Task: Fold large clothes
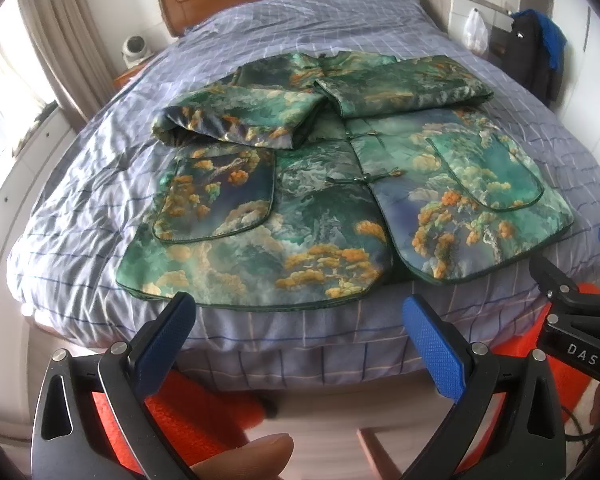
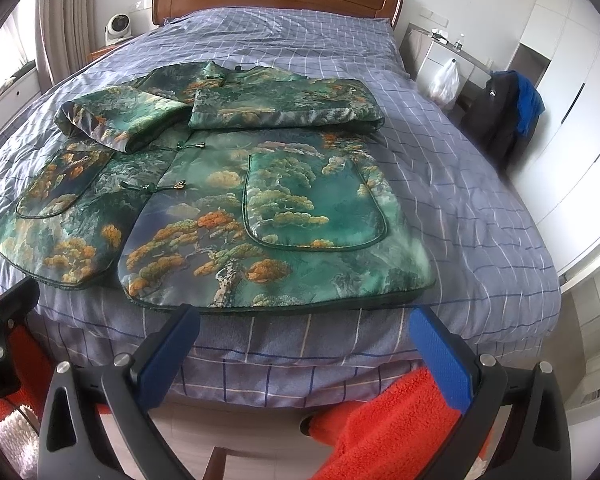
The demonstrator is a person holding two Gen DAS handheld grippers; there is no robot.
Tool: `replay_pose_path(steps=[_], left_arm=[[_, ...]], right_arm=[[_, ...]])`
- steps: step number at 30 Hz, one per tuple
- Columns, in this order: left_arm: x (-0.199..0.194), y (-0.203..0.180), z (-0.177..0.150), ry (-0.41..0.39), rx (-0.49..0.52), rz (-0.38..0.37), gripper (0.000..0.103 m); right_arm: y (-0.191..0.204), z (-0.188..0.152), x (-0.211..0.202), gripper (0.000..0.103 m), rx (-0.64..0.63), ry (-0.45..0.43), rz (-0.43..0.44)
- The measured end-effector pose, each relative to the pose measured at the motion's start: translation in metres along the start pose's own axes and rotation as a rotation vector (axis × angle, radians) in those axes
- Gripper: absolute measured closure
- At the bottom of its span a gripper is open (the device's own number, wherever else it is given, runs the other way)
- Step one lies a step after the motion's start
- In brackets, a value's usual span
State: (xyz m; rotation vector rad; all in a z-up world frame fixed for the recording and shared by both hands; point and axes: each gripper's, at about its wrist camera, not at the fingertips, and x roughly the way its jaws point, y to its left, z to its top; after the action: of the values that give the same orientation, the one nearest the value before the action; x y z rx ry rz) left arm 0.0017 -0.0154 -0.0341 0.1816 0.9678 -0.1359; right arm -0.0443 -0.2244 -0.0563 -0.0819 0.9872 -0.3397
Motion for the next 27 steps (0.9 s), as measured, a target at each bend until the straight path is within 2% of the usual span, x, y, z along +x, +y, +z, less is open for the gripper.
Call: replay_pose_path(steps=[27], left_arm=[[-0.0014,-0.0015,-0.0056,0.026,0.009,0.014,0.0]], right_arm=[[0.0033,-0.0023,-0.0035,0.0,-0.022,0.001,-0.004]])
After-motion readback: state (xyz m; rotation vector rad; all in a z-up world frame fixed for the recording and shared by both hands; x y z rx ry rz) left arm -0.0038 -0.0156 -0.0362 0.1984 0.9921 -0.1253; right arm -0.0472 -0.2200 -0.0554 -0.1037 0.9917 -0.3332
